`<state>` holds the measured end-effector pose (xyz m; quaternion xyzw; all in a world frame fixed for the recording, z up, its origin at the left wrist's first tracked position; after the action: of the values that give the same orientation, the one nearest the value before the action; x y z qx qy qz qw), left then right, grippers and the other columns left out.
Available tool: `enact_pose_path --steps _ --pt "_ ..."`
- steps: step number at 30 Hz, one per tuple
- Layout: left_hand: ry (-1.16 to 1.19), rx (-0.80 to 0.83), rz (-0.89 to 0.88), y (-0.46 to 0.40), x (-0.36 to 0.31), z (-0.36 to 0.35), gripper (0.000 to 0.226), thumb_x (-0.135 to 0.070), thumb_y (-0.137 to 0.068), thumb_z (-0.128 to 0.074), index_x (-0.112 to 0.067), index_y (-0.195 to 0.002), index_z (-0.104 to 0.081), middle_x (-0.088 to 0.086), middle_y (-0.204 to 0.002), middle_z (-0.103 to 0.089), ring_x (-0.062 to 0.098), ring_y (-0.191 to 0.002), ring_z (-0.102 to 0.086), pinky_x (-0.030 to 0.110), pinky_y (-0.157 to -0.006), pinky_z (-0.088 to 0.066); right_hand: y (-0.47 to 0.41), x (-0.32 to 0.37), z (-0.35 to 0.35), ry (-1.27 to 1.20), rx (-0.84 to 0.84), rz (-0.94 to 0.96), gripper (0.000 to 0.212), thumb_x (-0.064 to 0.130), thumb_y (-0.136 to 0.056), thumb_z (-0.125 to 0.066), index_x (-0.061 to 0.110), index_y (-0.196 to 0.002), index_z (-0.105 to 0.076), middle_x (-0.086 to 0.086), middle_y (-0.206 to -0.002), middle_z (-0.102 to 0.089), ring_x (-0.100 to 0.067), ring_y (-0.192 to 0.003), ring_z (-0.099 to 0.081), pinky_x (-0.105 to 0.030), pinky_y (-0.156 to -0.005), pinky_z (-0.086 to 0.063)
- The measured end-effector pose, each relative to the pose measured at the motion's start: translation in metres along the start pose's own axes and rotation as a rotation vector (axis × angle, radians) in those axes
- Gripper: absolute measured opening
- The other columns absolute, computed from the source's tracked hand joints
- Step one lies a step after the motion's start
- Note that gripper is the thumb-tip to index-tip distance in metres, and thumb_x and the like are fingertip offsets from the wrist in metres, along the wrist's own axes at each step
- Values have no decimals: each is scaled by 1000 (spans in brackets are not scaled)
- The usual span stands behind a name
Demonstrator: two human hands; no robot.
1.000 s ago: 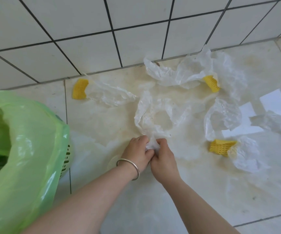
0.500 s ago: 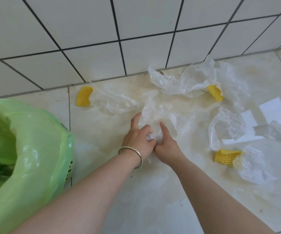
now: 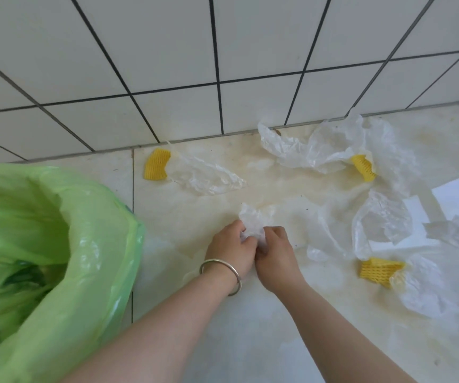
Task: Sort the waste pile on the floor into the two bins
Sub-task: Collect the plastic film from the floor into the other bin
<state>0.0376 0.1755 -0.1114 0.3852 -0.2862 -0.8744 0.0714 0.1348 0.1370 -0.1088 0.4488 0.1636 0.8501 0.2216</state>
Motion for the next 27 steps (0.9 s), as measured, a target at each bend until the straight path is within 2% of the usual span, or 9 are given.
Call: enact_pose_path --steps 4,9,12,14,16,18,20,24,27 --pt "119 -28 2 19 -15 15 25 -16 -78 -45 -19 -58 -31 2 -63 -45 29 -67 -41 30 -60 -33 20 25 19 -124 -32 48 11 4 -89 -48 15 -88 -50 3 -97 -50 -13 -77 -51 -16 -56 -39" --pt "287 -64 -69 56 -50 44 19 -26 -74 -42 -10 -79 -52 22 -93 -64 40 -87 -57 36 -68 -43 55 60 54 -221 -89 48 25 3 -89 -49 26 -81 -43 9 -72 -51 -9 -61 -46 -12 -46 -36" --pt "335 -63 -110 85 -77 69 34 -30 -68 -37 -18 -89 -60 17 -100 -66 37 -96 -59 39 -81 -48 81 93 75 -272 -125 77 35 6 -90 -51 31 -112 -41 12 -86 -51 -3 -68 -52 -15 -51 -42" --pt "330 -67 -118 101 -90 90 47 -26 -81 -41 -16 -124 -55 11 -121 -62 32 -112 -56 37 -95 -47 96 116 87 -306 -125 71 51 6 -91 -51 32 -132 -35 12 -92 -49 -3 -77 -54 -12 -54 -45" --pt "314 -80 -167 122 -101 114 42 -22 -84 -42 -15 -123 -55 10 -119 -62 30 -110 -57 37 -95 -47 114 138 91 -323 -98 53 52 7 -91 -52 27 -137 -39 7 -104 -55 -9 -86 -57 -9 -55 -46" --pt "307 -93 -227 146 -110 144 29 -30 -74 -39 -23 -92 -60 9 -102 -65 31 -101 -59 39 -89 -49 137 164 93 -303 -94 56 43 9 -90 -53 20 -131 -50 1 -110 -63 -13 -92 -60 -7 -56 -44" --pt "288 -120 -225 158 -106 165 9 -31 -73 -41 -25 -75 -47 10 -93 -61 33 -94 -58 38 -82 -48 149 184 85 -295 -81 78 37 9 -88 -55 14 -124 -56 0 -100 -67 -13 -86 -62 -9 -57 -44" --pt "281 -186 -252 194 -97 220 28 -25 -79 -52 -15 -101 -38 19 -99 -62 32 -81 -54 32 -64 -35 192 242 72 -265 -105 163 17 7 -86 -50 21 -86 -58 7 -75 -56 1 -58 -46 -3 -40 -34" --pt "342 -156 -249 214 -85 252 50 -32 -62 -51 -18 -107 -36 16 -89 -61 31 -77 -56 33 -61 -39 211 279 54 -208 -135 212 22 3 -80 -46 23 -71 -51 3 -76 -55 -9 -64 -50 -15 -53 -43"
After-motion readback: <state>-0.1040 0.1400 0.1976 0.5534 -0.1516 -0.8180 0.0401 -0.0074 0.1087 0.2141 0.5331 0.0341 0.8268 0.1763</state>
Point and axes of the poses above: each hand's wrist, its own y-axis away from the middle knuckle, its own z-axis out of the back of the hand, x = y × z, the point moved 8 cm from there along -y, towards the middle knuckle
